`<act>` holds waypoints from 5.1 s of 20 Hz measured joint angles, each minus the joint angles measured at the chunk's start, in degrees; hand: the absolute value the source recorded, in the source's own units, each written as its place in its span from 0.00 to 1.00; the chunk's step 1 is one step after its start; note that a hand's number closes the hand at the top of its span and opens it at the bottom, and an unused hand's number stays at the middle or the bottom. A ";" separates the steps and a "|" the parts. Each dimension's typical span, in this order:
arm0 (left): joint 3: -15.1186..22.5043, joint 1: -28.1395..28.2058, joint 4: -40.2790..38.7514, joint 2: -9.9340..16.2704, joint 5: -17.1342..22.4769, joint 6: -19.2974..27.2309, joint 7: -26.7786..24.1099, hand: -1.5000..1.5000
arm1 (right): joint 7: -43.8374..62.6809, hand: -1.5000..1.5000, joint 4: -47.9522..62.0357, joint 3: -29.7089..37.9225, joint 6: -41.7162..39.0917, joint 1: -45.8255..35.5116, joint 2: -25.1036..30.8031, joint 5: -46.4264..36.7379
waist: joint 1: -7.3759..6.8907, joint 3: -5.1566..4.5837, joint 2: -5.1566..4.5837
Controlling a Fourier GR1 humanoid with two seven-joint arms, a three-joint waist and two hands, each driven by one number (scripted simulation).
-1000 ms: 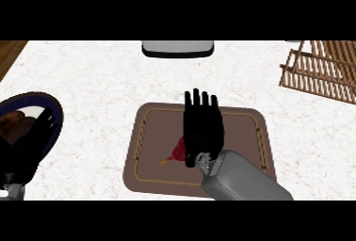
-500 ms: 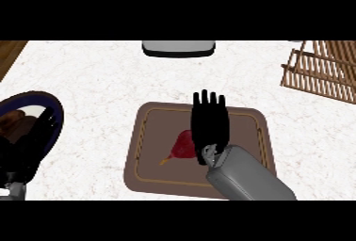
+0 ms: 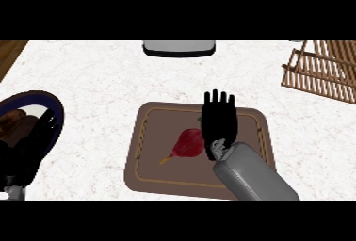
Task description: Pick the bell pepper from the tray and place it in the tiered shelf
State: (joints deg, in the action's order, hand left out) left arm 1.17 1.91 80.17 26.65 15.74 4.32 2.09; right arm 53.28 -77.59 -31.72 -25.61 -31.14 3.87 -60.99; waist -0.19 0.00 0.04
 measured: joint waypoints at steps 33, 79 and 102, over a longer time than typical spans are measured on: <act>-7.47 -0.17 1.85 -5.86 -7.11 -5.63 3.43 0.50 | -12.74 1.00 1.64 5.61 6.36 2.37 -2.80 -14.63 | 0.03 -0.09 0.31; -9.35 -1.57 1.05 -7.98 -9.62 -7.80 3.46 0.50 | -36.66 1.00 -3.23 69.67 -9.05 0.13 59.33 51.54 | -0.74 -0.02 -0.20; -10.17 -2.22 1.03 -9.33 -11.03 -9.01 3.31 0.50 | -55.31 1.00 38.55 49.98 12.27 -21.48 57.46 31.48 | -1.90 0.03 -0.62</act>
State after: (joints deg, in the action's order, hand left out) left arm -9.00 -0.30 81.20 17.32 4.71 -4.69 5.40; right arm -2.03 -39.04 18.26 -13.34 -52.62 61.34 -29.51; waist -2.09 0.03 -0.58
